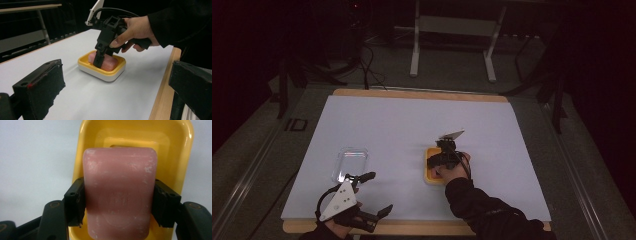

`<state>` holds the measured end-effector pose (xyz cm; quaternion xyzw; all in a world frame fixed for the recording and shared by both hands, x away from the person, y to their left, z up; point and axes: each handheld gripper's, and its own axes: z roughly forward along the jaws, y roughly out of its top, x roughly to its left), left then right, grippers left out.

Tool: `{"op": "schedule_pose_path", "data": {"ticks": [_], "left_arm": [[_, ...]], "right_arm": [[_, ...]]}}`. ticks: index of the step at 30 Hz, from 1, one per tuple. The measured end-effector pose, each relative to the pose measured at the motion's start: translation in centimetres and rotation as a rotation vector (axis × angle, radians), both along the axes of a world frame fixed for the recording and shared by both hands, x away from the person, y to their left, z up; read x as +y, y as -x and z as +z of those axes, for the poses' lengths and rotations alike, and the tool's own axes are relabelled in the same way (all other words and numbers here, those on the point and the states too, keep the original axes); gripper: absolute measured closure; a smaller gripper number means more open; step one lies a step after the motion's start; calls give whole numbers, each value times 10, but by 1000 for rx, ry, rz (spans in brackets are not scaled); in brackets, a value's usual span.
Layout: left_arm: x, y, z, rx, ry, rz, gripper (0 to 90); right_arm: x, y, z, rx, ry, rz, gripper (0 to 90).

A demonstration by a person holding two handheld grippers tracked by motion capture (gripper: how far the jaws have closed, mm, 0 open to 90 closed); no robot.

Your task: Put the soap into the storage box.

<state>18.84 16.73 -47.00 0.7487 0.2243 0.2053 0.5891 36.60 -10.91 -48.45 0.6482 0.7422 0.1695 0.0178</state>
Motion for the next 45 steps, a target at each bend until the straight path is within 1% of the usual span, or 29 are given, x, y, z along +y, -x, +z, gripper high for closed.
{"op": "schedule_pose_path", "data": {"ticks": [1,2,6,7,8,10,11,12,13,14,16,18,20,21,22,25,27,28,30,32,33,34,36,37,38,39,40,41,45], "left_arm": [[0,0,0,0,0,0,4],[0,0,0,-1,-3,-2,4],[0,0,0,-1,-5,-6,4],[0,0,0,-1,-4,-5,4],[0,0,0,-1,-4,-5,4],[0,0,0,1,-7,-5,4],[0,0,0,0,-10,-4,4],[0,0,0,0,-10,-4,4],[-1,0,0,2,-12,-4,4],[-1,0,0,2,-12,-5,4],[-1,0,-1,2,-13,-5,4],[-1,1,-1,3,-14,-4,4],[-1,1,-1,2,-15,-3,4],[-1,1,-1,2,-15,-3,4],[-1,1,-1,3,-17,-3,4],[-1,0,-2,8,-21,1,4],[-1,0,-2,10,-22,3,4],[0,0,-3,12,-22,6,4],[0,0,-3,18,-21,11,4],[0,0,-4,20,-25,15,4],[0,0,-4,20,-25,15,4],[0,0,-4,23,-29,21,4],[1,0,-4,22,-31,23,4],[1,0,-5,24,-32,28,4],[1,0,-5,26,-35,35,4],[2,0,-5,30,-38,52,4],[2,0,-5,30,-38,52,4],[2,0,-5,31,-35,56,4],[5,2,-6,39,-29,67,4]], "right_arm": [[1,0,0,-2,6,9,371],[2,-1,-1,10,5,4,370],[4,-1,-4,12,23,6,356],[5,-1,-3,14,24,10,353],[4,-2,-3,17,14,2,351],[4,-2,-1,5,21,12,336],[4,-1,1,-6,23,7,335],[4,-1,1,-6,23,7,335],[5,-1,5,-9,22,19,319],[4,-1,7,-20,24,15,323],[4,-1,9,-15,22,21,320],[3,-1,15,-43,49,36,320],[2,0,19,-64,61,43,320],[2,0,19,-64,61,43,320],[2,1,24,-83,79,71,318],[1,3,32,-123,113,136,289],[0,4,34,-132,116,149,288],[-3,5,37,-135,123,186,253],[-7,6,38,-123,108,206,244],[-11,7,38,-124,97,235,211],[-11,7,38,-124,97,235,211],[-17,8,37,-107,63,278,127],[-23,9,37,-103,18,289,142],[-23,9,37,-103,18,289,142],[-30,9,37,-122,-8,309,135],[-33,9,37,-141,-7,323,137],[-33,9,37,-141,-7,323,137],[-39,7,35,-146,-20,348,143],[-49,5,34,-179,-13,379,153]]}}
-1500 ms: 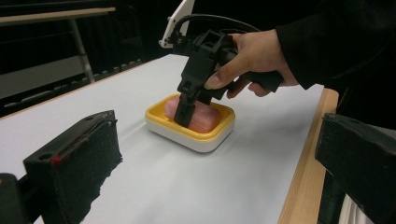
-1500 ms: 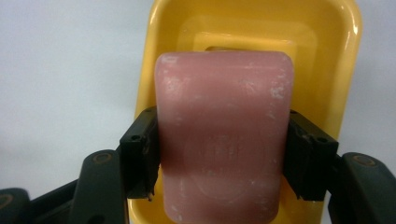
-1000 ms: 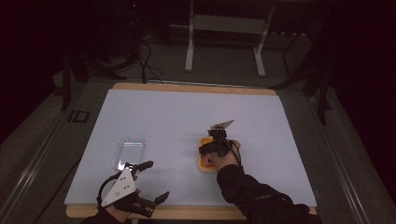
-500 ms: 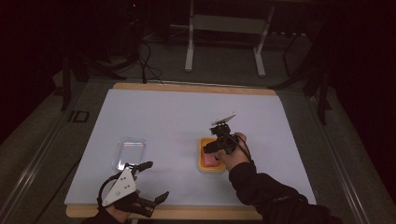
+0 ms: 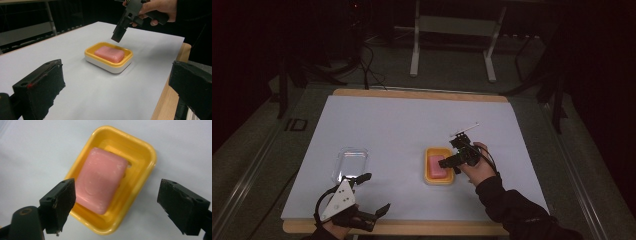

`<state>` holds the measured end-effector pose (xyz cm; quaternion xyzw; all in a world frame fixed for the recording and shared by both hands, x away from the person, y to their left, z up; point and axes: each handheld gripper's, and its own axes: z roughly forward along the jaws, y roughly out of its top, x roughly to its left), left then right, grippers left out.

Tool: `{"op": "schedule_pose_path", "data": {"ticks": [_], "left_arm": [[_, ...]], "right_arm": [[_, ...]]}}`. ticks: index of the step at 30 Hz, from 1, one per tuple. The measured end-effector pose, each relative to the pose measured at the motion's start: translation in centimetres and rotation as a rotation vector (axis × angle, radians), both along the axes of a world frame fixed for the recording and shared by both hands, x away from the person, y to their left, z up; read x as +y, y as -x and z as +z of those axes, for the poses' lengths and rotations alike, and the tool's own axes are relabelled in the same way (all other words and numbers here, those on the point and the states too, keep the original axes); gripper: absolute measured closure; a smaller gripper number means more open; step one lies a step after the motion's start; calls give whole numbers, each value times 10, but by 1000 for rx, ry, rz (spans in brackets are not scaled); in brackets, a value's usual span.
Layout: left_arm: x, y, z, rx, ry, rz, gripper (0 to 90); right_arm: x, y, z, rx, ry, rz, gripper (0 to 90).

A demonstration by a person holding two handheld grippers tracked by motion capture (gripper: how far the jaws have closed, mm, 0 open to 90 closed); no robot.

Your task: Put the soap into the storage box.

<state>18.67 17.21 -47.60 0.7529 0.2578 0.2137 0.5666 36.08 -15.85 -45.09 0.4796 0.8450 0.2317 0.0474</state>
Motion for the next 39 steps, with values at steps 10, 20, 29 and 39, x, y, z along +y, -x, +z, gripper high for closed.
{"op": "schedule_pose_path", "data": {"ticks": [10,20,29,39], "left_arm": [[3,5,-1,3,-19,31,4],[8,11,-2,5,-23,67,4],[11,12,-2,13,-26,92,4],[12,11,-4,18,-29,99,4]], "right_arm": [[-24,4,12,-109,-10,43,153],[-49,20,8,-161,-5,44,141],[-76,37,1,-207,3,-6,144],[-104,53,-3,-249,-27,-68,150]]}}
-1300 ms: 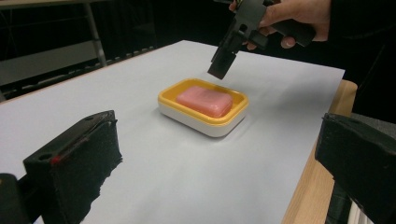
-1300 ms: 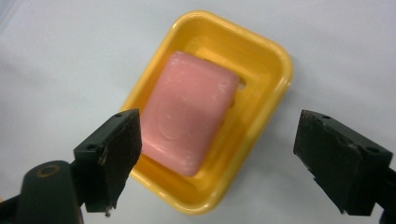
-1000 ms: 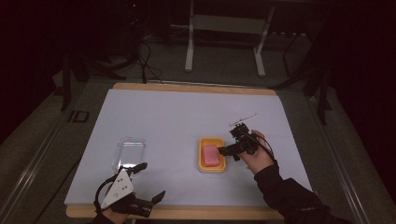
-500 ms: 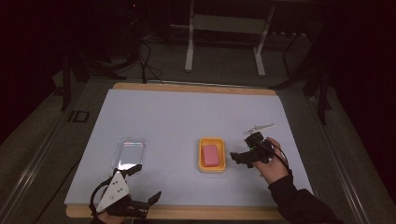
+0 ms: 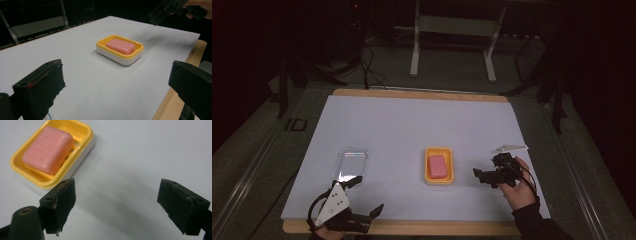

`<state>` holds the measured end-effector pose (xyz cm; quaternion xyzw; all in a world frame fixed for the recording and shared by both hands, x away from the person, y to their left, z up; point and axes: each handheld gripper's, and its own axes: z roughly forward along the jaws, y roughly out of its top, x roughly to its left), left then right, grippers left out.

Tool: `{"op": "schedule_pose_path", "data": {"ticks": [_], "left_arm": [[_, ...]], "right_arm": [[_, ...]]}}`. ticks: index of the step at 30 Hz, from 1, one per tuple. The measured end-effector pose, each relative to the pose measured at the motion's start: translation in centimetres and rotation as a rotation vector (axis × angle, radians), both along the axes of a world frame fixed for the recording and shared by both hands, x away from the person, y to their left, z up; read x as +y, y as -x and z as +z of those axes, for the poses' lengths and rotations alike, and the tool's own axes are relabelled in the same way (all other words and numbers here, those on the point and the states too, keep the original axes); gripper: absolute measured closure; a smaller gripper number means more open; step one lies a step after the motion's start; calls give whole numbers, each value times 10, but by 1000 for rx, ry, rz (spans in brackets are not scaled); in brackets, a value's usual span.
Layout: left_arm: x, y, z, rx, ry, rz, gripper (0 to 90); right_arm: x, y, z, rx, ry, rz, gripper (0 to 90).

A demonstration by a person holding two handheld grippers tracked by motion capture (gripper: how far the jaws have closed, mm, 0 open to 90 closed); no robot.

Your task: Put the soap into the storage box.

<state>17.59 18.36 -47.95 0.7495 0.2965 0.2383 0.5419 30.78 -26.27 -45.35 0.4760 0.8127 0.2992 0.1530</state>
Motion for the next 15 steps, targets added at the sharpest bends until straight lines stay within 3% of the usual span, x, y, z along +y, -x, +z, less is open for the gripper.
{"op": "schedule_pose_path", "data": {"ticks": [15], "left_arm": [[1,1,0,-1,1,4,4]], "right_arm": [[-29,24,-1,-53,-2,-53,146]]}}
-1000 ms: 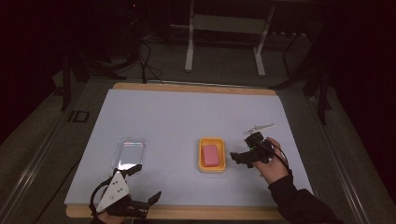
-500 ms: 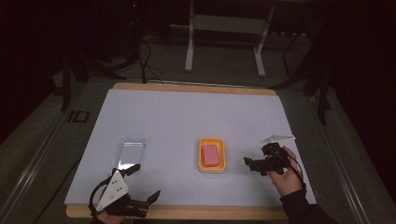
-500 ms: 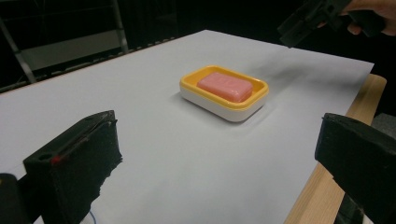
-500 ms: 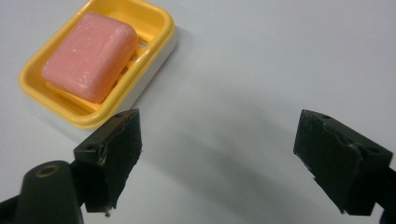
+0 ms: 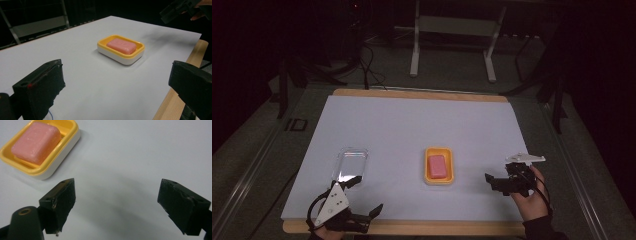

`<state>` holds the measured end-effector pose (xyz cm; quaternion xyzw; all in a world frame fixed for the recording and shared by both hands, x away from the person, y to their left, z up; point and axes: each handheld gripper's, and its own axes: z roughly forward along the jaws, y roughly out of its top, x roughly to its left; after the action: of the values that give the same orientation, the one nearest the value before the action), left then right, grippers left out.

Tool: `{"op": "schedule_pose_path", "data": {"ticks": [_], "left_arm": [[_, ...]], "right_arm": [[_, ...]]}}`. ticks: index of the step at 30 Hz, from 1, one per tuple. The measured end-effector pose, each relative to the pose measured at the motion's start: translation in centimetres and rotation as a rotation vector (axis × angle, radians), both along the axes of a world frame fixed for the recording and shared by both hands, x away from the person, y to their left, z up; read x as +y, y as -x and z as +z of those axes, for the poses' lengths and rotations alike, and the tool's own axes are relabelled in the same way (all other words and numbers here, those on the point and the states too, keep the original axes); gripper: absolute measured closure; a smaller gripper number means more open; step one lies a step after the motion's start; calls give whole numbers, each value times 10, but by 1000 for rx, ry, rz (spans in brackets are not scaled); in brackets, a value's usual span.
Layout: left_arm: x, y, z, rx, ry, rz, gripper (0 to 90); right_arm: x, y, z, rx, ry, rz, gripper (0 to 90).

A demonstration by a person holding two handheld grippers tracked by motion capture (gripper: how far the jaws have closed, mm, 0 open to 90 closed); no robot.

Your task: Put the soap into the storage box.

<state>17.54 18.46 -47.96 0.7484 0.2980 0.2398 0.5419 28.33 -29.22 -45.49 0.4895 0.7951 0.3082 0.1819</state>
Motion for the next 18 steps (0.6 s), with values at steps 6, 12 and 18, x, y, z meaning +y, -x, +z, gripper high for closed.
{"op": "schedule_pose_path", "data": {"ticks": [6,12,18], "left_arm": [[0,0,0,0,-2,-1,4],[1,1,0,-3,-2,-2,4],[1,0,0,-2,-3,-5,4]], "right_arm": [[-8,7,-3,-5,-9,4,154],[-17,13,-10,1,-18,16,169],[-21,19,-15,-41,16,23,168]]}}
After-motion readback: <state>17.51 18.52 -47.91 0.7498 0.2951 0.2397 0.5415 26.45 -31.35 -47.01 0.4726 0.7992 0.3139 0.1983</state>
